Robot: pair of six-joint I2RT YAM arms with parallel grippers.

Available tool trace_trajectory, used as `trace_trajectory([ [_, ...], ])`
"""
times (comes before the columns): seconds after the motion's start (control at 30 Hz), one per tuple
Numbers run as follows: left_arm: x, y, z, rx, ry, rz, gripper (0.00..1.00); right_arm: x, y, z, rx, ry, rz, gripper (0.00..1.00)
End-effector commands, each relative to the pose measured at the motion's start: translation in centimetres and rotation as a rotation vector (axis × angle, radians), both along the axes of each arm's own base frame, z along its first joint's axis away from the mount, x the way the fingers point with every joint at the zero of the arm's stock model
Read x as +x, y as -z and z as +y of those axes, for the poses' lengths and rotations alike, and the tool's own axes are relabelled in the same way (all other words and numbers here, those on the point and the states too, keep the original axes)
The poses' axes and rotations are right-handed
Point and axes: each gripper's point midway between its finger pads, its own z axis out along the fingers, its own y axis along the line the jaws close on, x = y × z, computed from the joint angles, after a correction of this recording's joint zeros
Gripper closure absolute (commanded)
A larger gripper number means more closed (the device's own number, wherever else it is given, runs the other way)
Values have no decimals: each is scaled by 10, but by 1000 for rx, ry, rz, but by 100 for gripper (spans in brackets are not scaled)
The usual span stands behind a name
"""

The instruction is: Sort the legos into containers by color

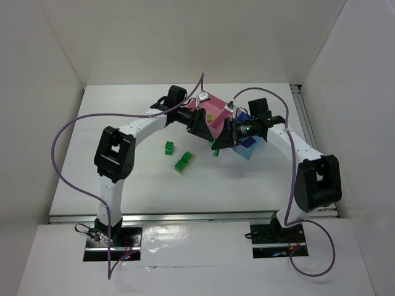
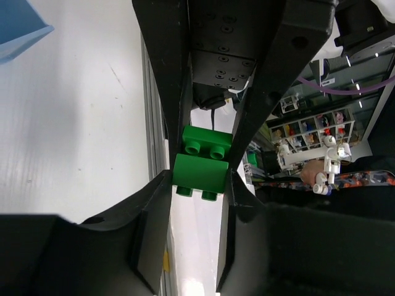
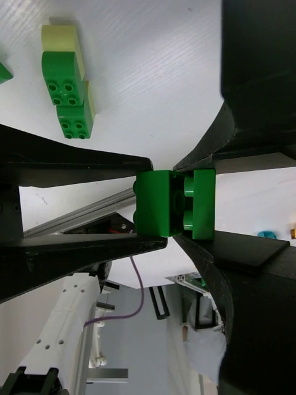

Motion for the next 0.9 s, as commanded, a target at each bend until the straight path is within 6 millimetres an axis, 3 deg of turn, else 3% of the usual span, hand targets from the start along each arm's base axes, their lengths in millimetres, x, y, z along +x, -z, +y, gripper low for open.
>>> trace_trajectory([
  [0.0,-4,-15,-2,-68,54,-68,62,9,-13,4,19,-12,-68,86],
  [0.23,-4,-13,-2,-54,46,-53,100,10,-13,3,12,-3,-61,86],
  [0.6,26,3,12,38,-97,-61,100,10,-15,2,-8,2,-58,80],
  [0.87,62,15,40,115,-249,-55,100,29,14,-13,-162,125,-11,77],
])
